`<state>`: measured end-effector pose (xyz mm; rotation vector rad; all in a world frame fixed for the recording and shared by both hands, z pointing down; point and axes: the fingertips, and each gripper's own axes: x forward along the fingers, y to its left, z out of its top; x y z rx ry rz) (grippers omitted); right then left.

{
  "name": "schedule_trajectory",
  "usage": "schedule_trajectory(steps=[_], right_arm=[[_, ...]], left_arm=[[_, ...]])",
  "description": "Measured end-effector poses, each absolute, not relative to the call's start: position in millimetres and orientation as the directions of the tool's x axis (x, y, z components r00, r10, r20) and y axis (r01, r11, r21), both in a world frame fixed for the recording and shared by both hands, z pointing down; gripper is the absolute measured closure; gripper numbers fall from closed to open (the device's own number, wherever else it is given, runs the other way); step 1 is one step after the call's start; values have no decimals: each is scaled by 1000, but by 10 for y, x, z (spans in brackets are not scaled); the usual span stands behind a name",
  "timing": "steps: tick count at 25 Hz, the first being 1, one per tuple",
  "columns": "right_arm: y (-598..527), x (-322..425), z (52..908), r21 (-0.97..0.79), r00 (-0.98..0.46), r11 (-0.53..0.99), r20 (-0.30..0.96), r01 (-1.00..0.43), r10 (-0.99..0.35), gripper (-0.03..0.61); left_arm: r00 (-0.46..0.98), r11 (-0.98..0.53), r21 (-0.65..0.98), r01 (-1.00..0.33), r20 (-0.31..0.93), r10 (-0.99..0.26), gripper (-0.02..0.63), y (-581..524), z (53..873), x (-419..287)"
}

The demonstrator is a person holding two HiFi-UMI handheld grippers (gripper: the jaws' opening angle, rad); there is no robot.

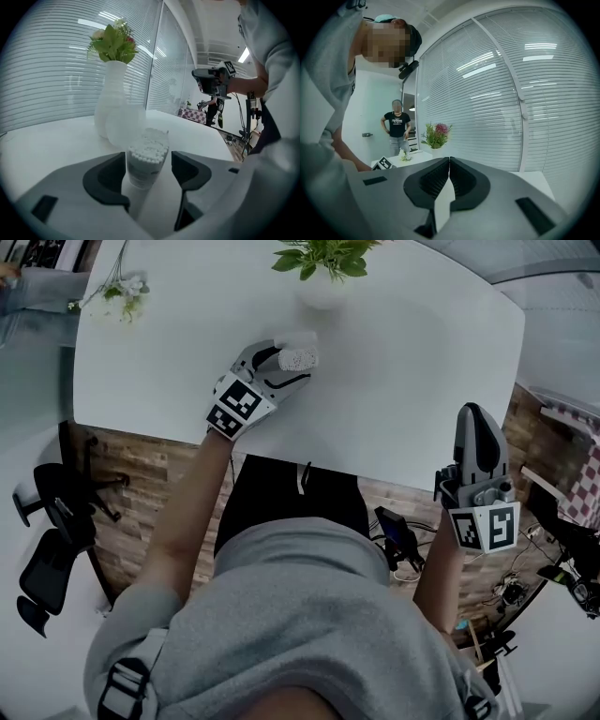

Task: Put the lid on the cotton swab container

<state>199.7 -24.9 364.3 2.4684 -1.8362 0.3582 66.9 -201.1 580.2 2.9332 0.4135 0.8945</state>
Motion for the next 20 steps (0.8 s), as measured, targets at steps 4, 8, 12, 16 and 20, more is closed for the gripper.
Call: schedule_trajectory(steps=[4, 8, 12, 16, 20], right_arm=[[-236, 1998, 3645, -102, 271, -298, 215, -949, -938, 552], [-236, 2014, 3642, -99, 274, -300, 214, -949, -938, 552], [-261, 2032, 3658, -101, 271, -297, 213, -949, -939, 552], [-284, 2012, 3636, -99, 263, -289, 211, -952, -941, 552], [-294, 2012, 3592, -93, 260, -284, 206, -954, -943, 552]], left_arm=[[799, -972, 36, 233, 563, 212, 311, -2036, 5885, 698], [797, -973, -39, 228, 581, 164, 314, -2046, 5969, 700], [795, -970, -62, 235, 586, 155, 351, -2049, 5999, 704], [797, -971, -48, 235, 581, 165, 358, -2036, 5973, 693], [807, -972, -26, 234, 562, 179, 364, -2010, 5889, 675]])
